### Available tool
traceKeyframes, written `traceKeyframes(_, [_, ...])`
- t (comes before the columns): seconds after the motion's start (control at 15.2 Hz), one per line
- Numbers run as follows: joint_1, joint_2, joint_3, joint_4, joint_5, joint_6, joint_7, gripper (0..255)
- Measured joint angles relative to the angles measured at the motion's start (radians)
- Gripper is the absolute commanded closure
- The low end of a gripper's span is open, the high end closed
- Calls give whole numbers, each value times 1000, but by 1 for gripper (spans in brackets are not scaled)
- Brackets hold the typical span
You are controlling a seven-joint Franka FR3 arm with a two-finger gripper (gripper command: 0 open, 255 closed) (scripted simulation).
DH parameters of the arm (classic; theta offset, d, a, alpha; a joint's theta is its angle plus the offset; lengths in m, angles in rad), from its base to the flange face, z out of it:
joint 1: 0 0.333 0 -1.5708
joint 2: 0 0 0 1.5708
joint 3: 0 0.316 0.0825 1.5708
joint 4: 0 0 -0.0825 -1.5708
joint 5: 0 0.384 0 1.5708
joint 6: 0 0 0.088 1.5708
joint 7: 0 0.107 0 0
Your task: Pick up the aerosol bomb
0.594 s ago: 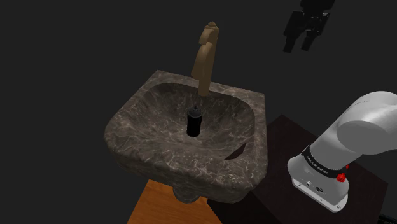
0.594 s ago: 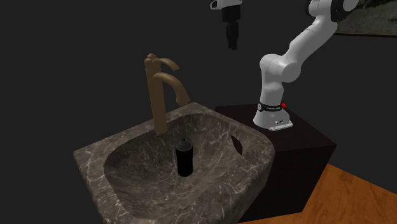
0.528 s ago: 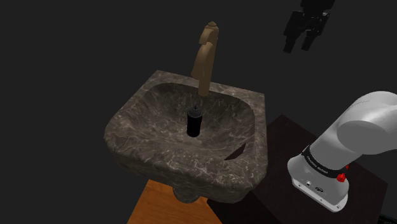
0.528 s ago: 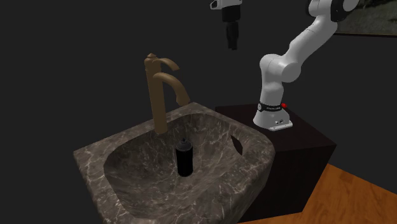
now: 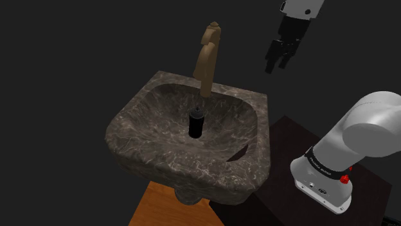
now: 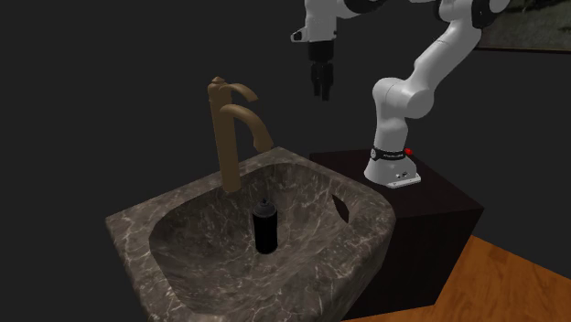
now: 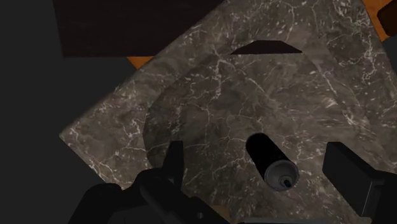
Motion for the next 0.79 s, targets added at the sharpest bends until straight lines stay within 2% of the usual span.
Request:
traceKeyframes(0.53, [71, 174, -5, -137, 29, 381, -160, 0])
traceKeyframes(0.79, [118, 324, -5, -149, 61, 578, -244, 0])
